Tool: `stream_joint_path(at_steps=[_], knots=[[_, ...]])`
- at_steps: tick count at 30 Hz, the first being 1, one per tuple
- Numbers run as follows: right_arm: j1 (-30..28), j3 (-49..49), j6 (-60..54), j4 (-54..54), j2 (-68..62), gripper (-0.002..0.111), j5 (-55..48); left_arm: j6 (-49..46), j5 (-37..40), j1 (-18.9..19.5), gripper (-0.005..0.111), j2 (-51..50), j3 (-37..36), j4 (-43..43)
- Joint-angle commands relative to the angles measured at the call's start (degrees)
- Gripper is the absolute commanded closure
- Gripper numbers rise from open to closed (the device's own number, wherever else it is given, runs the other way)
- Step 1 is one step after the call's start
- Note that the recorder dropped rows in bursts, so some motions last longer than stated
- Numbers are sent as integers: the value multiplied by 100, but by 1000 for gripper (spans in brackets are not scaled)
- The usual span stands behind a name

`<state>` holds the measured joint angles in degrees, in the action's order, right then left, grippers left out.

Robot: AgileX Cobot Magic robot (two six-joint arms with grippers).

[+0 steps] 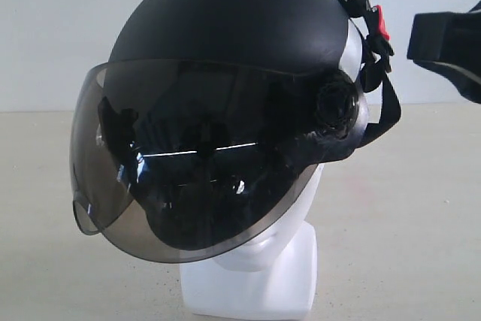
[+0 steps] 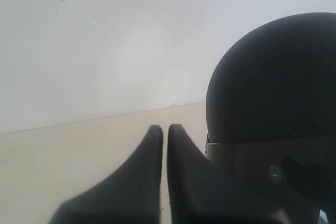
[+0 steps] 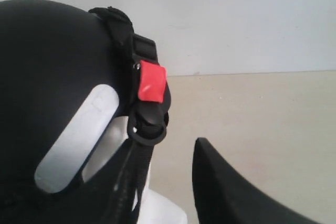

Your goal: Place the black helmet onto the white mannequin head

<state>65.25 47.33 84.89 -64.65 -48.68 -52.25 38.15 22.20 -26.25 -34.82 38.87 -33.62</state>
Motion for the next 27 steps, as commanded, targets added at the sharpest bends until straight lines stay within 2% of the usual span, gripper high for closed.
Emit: stream_joint_path(at_steps=[1, 6, 8, 9, 13, 17, 27], knots=[[-568, 168, -162, -117, 3, 74, -20, -52, 1, -2, 102, 42, -24, -28], [-1720, 484, -1080, 607, 0, 75, 481, -67, -60, -2, 102, 42, -24, -42], [-2064, 497, -1594, 1485, 0, 75, 882, -82, -58, -2, 102, 42, -24, -42], [-2191, 480, -2199, 2244, 0, 75, 1168, -116, -58, -2, 102, 42, -24, -42], [-2230, 272, -3721, 3615, -59, 75, 1698, -130, -15, -2, 102, 42, -24, -42], [-2230, 192, -4968, 3902, -59, 75, 1619, -279, 132, -2, 102, 42, -24, -42], [-2230, 192, -5030, 3989, -388, 75, 1724, -309, 11, -2, 102, 42, -24, -28]])
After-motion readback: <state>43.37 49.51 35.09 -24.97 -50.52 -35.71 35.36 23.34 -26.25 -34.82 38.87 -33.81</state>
